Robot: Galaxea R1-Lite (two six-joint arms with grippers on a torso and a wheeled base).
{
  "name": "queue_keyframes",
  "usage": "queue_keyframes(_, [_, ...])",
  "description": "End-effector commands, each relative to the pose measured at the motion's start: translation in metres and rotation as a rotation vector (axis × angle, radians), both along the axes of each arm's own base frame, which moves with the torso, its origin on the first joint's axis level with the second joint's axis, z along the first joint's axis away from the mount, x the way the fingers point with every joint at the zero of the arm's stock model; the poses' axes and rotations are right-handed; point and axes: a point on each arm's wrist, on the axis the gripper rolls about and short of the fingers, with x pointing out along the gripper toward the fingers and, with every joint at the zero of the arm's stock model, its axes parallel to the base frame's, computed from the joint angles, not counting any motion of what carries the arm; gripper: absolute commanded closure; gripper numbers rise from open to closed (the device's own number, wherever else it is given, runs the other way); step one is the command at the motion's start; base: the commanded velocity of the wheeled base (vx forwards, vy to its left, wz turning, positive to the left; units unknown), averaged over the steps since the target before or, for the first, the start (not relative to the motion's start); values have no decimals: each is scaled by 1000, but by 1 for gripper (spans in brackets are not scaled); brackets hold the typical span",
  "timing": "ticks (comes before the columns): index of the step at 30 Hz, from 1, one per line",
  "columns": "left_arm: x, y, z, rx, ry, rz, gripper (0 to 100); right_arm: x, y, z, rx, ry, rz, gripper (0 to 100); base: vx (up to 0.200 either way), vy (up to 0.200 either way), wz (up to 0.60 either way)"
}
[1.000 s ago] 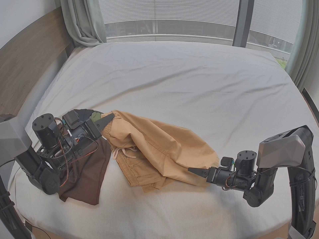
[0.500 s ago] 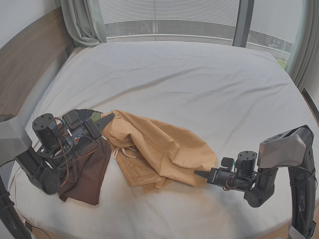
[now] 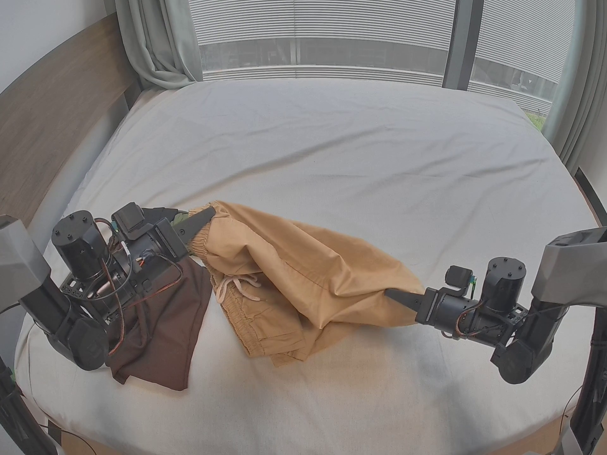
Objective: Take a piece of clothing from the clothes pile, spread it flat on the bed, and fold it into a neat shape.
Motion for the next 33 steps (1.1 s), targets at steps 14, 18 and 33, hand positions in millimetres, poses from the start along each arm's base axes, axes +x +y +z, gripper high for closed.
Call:
queue_keyframes(14, [-10,-1,10,-4,-27,-21,100,-14,-11,64,71,-187,-15,100,0,0,0])
queue_keyframes(18, [-11,0,10,-4,-27,-20,100,-15,-12,68,75,-200,-17,100,0,0,0])
queue_keyframes(33, [-16,13,10,64,-65,-28,100,-21,-18,89,102,-264,-32,100,0,0,0])
